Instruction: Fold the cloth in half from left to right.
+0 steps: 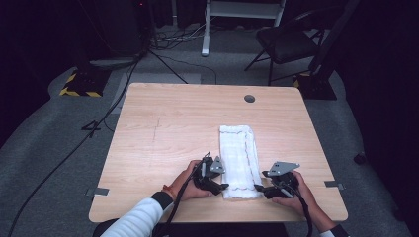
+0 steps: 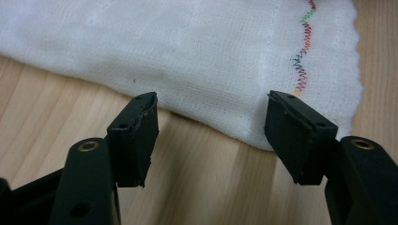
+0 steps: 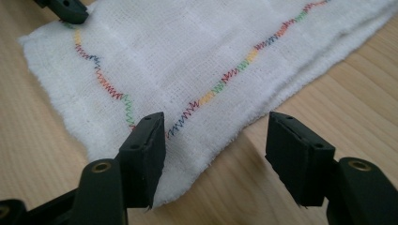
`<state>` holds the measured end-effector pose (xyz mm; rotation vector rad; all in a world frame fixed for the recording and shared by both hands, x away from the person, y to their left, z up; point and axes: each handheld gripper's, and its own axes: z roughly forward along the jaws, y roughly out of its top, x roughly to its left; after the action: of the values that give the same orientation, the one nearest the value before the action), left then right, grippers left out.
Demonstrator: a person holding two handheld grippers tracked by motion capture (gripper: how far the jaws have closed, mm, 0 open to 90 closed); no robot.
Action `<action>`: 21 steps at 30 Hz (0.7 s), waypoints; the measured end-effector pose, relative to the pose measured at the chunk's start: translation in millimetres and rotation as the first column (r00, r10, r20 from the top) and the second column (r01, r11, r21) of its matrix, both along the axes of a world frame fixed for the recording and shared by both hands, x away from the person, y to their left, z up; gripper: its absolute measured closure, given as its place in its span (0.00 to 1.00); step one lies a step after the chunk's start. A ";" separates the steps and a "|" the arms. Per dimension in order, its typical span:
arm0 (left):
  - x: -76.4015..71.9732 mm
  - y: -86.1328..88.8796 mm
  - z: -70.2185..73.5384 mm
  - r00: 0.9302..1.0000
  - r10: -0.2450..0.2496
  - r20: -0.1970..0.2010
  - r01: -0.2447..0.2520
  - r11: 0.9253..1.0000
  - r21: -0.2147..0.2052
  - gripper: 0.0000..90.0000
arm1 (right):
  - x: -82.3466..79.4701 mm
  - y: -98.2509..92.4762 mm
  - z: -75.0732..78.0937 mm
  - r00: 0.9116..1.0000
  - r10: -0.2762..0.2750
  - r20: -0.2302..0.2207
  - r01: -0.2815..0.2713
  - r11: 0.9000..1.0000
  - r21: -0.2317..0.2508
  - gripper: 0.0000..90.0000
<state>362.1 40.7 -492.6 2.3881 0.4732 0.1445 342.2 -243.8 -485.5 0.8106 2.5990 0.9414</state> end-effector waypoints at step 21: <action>-7.5 36.5 20.4 0.994 0.095 0.056 -0.093 0.995 -0.023 0.25 | 16.4 2.6 28.2 0.997 -0.023 0.075 0.016 0.995 0.095 0.41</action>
<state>354.5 77.2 -472.2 2.3364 0.5579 0.2482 358.6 -241.3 -457.3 0.8056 2.4944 1.0750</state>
